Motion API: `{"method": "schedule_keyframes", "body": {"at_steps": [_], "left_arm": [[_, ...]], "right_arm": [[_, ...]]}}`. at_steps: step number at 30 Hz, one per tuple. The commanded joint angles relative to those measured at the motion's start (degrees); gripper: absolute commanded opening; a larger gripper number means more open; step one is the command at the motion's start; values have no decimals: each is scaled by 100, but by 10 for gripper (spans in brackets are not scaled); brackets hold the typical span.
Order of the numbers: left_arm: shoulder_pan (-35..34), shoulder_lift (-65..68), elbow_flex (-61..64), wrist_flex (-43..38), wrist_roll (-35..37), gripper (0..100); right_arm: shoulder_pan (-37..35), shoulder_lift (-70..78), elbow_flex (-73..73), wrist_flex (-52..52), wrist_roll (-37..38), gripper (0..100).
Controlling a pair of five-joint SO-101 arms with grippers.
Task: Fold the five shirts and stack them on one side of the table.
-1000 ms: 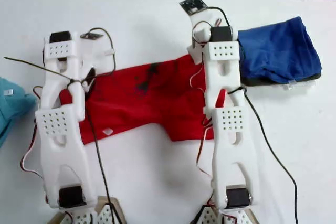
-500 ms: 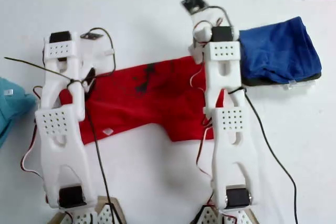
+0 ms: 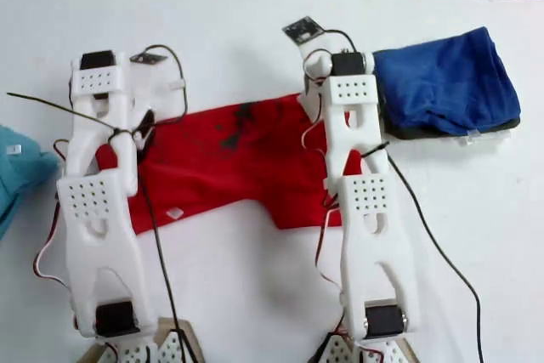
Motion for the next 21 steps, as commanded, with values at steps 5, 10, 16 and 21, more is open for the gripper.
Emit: {"method": "schedule_keyframes", "body": {"at_steps": [5,10,16,21], "left_arm": [[-229,193,-101,-9,9,26],[-229,193,-110,-9,9,26],[-229,193,-110,-9,9,26],[-229,202,-110,0,9,26]], "right_arm": [[92,-453,-185,-497,26,21],[189,-760,-185,-629,62,19],[268,-813,-185,-971,79,19],[259,-646,-123,-1534,79,19]]}}
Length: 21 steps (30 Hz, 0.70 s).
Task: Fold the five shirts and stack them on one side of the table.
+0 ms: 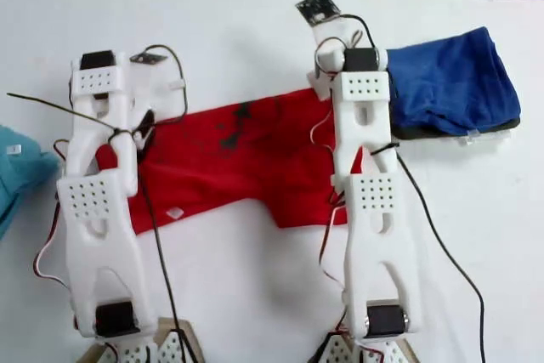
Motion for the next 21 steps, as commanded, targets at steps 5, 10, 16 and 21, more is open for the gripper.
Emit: {"method": "schedule_keyframes", "body": {"at_steps": [5,10,16,21], "left_arm": [[-229,158,-75,0,9,26],[-229,158,-75,0,9,26],[-229,158,-75,0,9,26],[-229,158,-75,0,9,26]], "right_arm": [[-48,-321,-176,347,-79,25],[-75,-330,-114,901,-888,118],[-92,-321,-123,971,-1811,118],[-189,-541,-325,1332,-2391,112]]}}
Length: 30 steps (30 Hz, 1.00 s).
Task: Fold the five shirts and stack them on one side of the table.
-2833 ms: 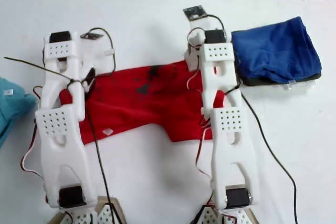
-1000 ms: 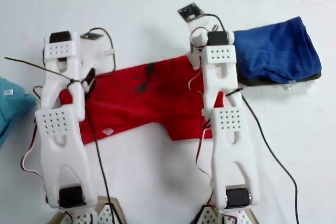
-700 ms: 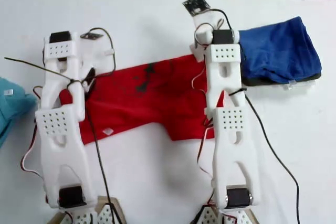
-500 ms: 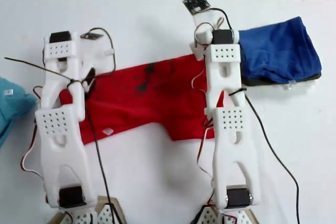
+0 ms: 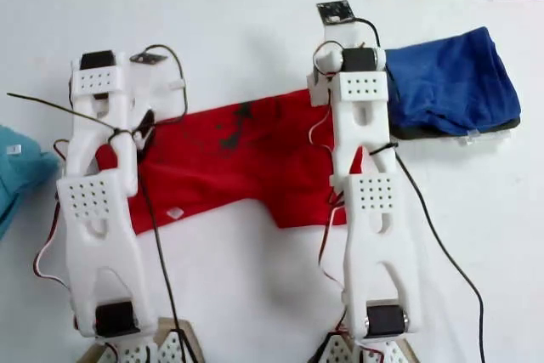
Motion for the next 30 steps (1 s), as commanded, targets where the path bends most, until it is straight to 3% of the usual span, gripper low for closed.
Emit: {"method": "schedule_keyframes", "body": {"at_steps": [1,11,22,30], "left_arm": [[-229,158,-75,0,9,26],[-229,158,-75,0,9,26],[-229,158,-75,0,9,26],[-229,158,-75,0,9,26]], "right_arm": [[-207,-611,-290,295,-220,112],[-418,-470,-273,629,-202,112],[-136,268,-281,620,1073,115],[-31,321,-334,620,1240,78]]}}
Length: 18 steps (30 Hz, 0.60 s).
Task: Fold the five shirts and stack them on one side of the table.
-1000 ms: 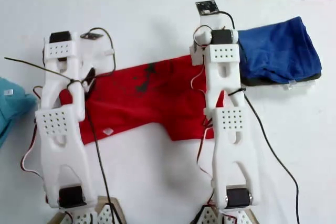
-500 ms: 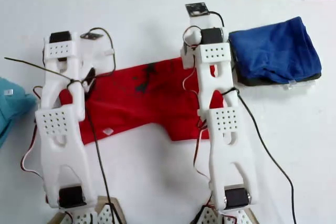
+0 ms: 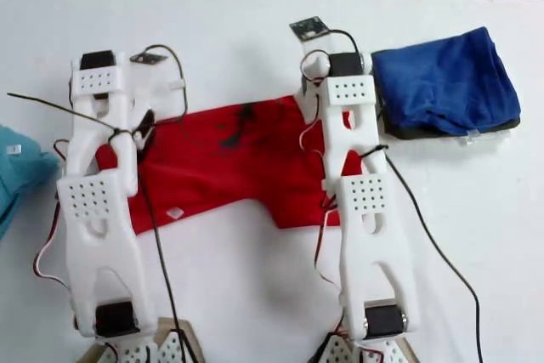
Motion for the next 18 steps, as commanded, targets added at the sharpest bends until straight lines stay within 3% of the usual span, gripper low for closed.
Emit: {"method": "schedule_keyframes", "body": {"at_steps": [1,10,18], "left_arm": [[-229,158,-75,0,9,26],[-229,158,-75,9,9,26],[-229,158,-75,9,9,26]], "right_arm": [[189,-40,-176,66,62,30],[189,-286,-492,-92,879,20],[303,-620,-484,-664,914,20]]}}
